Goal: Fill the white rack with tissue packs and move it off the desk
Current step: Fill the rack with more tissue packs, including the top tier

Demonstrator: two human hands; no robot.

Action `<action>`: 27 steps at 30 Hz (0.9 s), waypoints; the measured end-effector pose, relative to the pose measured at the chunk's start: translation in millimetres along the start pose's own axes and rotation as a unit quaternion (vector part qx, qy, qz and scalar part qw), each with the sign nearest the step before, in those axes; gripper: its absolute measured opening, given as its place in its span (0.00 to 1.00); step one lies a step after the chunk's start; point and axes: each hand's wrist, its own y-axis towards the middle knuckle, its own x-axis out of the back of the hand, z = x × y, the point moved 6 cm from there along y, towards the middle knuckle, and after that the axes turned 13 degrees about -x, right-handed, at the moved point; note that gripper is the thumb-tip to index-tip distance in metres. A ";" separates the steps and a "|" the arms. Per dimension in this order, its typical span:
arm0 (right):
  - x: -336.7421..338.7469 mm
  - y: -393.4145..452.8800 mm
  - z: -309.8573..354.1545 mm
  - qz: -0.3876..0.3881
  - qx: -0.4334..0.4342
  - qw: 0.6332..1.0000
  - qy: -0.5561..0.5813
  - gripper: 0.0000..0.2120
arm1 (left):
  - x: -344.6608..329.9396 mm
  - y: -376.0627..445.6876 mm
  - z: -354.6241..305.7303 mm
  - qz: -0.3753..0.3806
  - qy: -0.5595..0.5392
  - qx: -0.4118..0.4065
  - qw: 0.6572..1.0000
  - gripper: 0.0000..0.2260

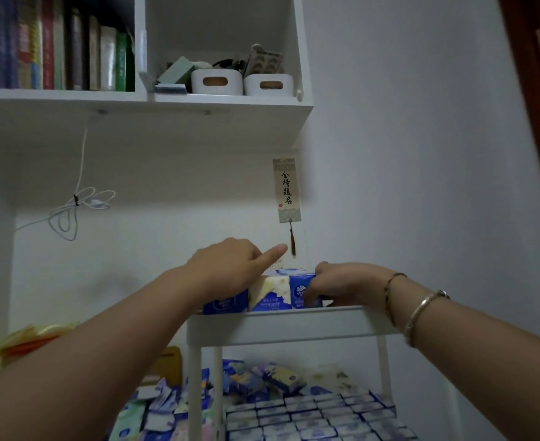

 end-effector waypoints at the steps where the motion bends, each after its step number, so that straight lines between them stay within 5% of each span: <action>1: -0.7 -0.5 -0.8 0.011 0.000 1.000 -0.009 0.08 | 0.9 -3.8 0.8 0.005 0.024 -0.008 1.000 0.34; 11: -12.6 -6.4 -2.0 0.086 -0.019 0.994 -0.072 0.13 | -8.7 -24.7 4.7 0.044 0.009 -0.063 0.997 0.37; 16: 6.8 -19.3 -0.8 -0.115 0.011 0.982 -0.153 0.19 | -2.1 -29.3 8.5 0.011 0.022 -0.050 0.998 0.39; 22: 1.2 -88.5 6.3 -0.313 0.236 0.915 -0.098 0.17 | 15.2 -62.7 19.6 -0.128 -0.085 -0.032 0.988 0.33; 27: -34.8 -144.3 -1.1 -0.311 0.388 0.860 -0.115 0.11 | 14.9 -106.1 39.6 -0.268 -0.135 -0.014 0.954 0.24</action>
